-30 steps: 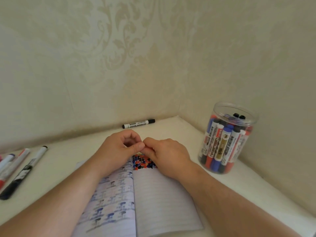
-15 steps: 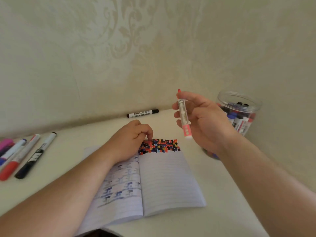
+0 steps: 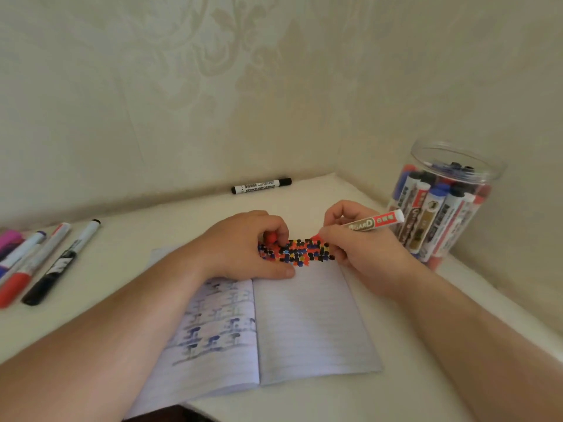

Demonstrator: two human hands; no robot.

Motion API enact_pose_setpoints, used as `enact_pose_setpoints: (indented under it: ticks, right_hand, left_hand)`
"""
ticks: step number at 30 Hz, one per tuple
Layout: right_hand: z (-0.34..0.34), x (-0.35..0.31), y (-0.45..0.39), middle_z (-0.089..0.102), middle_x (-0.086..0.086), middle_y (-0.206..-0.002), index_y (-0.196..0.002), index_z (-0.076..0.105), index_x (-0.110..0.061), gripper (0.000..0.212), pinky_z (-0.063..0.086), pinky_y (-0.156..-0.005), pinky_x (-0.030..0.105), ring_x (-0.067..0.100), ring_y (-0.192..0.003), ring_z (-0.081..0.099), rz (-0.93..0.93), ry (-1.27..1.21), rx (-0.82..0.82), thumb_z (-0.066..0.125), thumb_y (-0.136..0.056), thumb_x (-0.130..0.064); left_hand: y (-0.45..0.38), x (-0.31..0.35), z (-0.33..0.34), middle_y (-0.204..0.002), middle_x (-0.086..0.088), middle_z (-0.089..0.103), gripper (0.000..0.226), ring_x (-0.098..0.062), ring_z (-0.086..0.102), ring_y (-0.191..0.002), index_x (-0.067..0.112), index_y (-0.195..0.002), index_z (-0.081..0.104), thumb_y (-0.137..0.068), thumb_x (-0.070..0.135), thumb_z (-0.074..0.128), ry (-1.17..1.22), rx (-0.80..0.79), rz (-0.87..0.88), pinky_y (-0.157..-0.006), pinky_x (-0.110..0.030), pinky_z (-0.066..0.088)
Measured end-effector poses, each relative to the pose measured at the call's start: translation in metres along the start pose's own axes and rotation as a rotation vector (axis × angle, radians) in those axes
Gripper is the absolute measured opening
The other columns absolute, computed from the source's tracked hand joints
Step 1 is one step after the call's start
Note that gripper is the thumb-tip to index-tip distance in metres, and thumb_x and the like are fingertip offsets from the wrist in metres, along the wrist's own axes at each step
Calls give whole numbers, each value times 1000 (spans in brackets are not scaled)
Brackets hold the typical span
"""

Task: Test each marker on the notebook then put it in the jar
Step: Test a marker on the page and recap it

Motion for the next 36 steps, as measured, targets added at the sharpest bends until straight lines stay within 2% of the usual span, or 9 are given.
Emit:
enact_pose_setpoints:
  ticks: [3,7,9,12,18,25,32,36]
  right_hand:
    - [-4,6,-1,56,0,-60,-70,61,-19,23,35,-48,24,11,-50,45,-15,117,53,75,-83,-6]
    - [-6,8,0,50,-4,-52,-63,54,-14,30,33,-46,19,6,-47,41,-10,228,89,74,-83,-5]
    - [-5,8,0,49,1,-51,-62,50,-12,33,34,-46,20,8,-48,41,-14,269,111,75,-84,-9]
    - [-4,10,0,58,13,-56,-62,51,-12,33,39,-50,26,16,-49,50,18,256,118,76,-83,-12]
    - [1,7,3,63,7,-54,-63,54,-13,33,41,-44,21,11,-43,53,30,296,117,78,-85,-12]
    - [7,5,5,63,19,-58,-64,54,-9,31,42,-45,25,14,-43,54,13,327,106,79,-83,-12]
    - [5,7,4,55,7,-52,-64,51,-9,30,40,-44,25,14,-45,51,8,366,123,75,-82,-8]
    - [6,6,5,58,10,-54,-65,52,-5,30,41,-45,26,15,-44,53,7,327,110,76,-83,-8]
  left_hand:
    - [-1,-2,1,-99,19,58,53,0,57,-91,49,-98,57,-57,80,72,13,2,2,-85,-36,52]
    - [-2,-1,1,-100,18,58,46,0,56,-91,46,-97,59,-66,68,83,29,11,11,-85,-35,51]
    - [-2,-2,1,-99,17,58,45,-1,56,-90,44,-98,60,-67,66,84,31,13,16,-85,-35,51]
    - [-2,-3,1,-99,17,58,46,-1,56,-90,43,-99,60,-67,67,83,27,16,22,-84,-35,51]
    - [-2,-3,2,-96,16,57,44,-3,56,-91,44,-96,59,-68,69,80,5,28,28,-84,-36,51]
    - [-1,-1,1,-97,15,58,42,-3,56,-89,42,-96,59,-69,65,82,8,28,24,-82,-34,50]
    - [1,-2,1,-97,14,58,42,-5,57,-90,42,-96,60,-70,64,84,27,23,20,-83,-37,51]
    - [0,1,1,-97,14,58,42,-6,57,-90,41,-96,60,-70,63,84,24,25,20,-84,-37,51]
Point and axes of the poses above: each hand's wrist, its own y-axis away from the middle knuckle, its own z-axis out of the palm, x = y × z, the point moved 1 cm from there along -y, towards the middle knuckle
